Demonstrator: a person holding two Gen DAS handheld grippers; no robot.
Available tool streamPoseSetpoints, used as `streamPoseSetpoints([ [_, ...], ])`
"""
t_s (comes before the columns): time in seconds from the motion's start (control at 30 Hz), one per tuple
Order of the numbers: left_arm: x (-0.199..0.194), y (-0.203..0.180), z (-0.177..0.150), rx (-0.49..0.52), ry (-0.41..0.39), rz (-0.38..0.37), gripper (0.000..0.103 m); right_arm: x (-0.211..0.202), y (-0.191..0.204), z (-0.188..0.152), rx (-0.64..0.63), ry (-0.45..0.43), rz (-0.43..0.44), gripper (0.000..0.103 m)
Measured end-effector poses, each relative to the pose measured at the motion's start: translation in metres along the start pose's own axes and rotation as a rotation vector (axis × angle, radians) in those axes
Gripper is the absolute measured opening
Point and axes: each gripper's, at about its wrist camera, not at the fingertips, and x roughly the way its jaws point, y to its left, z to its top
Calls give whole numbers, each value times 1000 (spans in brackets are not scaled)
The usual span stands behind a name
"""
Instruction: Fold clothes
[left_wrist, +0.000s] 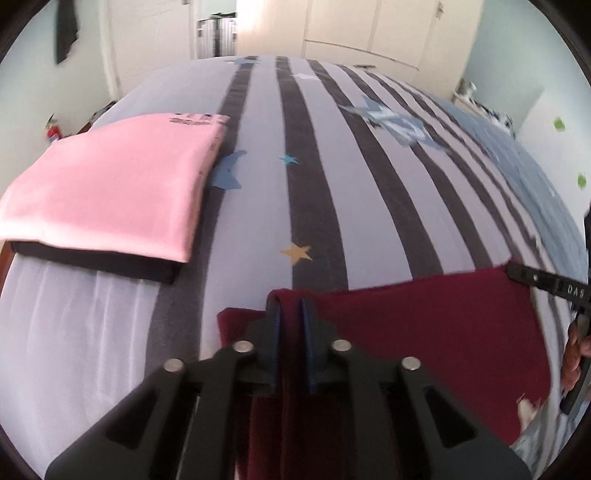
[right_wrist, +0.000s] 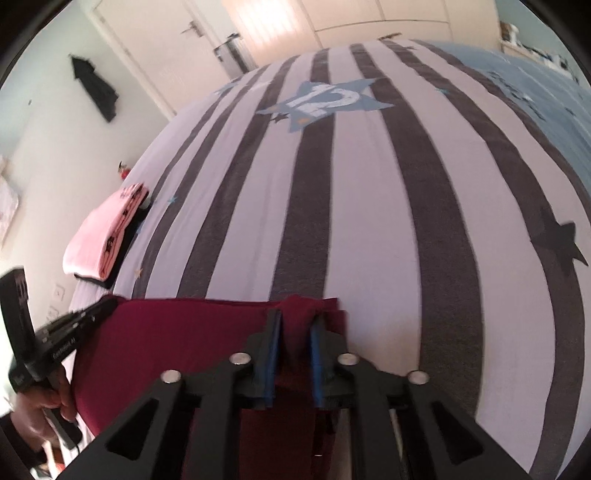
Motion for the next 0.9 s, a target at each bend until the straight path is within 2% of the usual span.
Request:
streamPoseSetpoints([
  [0.07, -13, 4, 3, -16, -45, 44, 22, -13, -8, 3, 21, -39, -25, 20],
  [0.13, -23, 7, 5, -14, -79, 114, 22, -26, -14, 6, 18, -73, -103, 20],
  [0.17, -27, 8, 6, -18, -77, 103, 22, -30, -15, 7, 13, -78, -134, 22],
  [0.23, -38, 7, 2, -17, -73, 60, 22, -39, -13, 7, 5, -93, -128, 22],
  [0.3, -50, -1, -5, 11, -80, 7, 22, -44, 1, 2, -35, -102, -101, 22],
  [0.37, -51, -27, -6, 48, -86, -48, 22, -44, 25, -8, -88, -113, -60, 22],
  [0.4, -49, -38, -8, 66, -83, -65, 22, -42, 38, -13, -115, -115, -38, 22],
  [0.47, -43, -37, -19, 77, -61, -77, 22, -28, 62, -24, -155, -109, -5, 22],
  [0.57, -17, -44, -21, 51, -33, -42, 22, -3, 84, -35, -174, -101, -17, 22],
  [0.67, 3, -43, -28, 44, -1, -6, 22, 16, 85, -43, -148, -79, -49, 19],
  [0.83, -12, -41, -26, 40, -8, 11, 21, 15, 74, -42, -166, -90, -78, 18],
  [0.9, -16, -31, -26, 18, -9, 19, 14, 11, 60, -35, -144, -99, -95, 18],
])
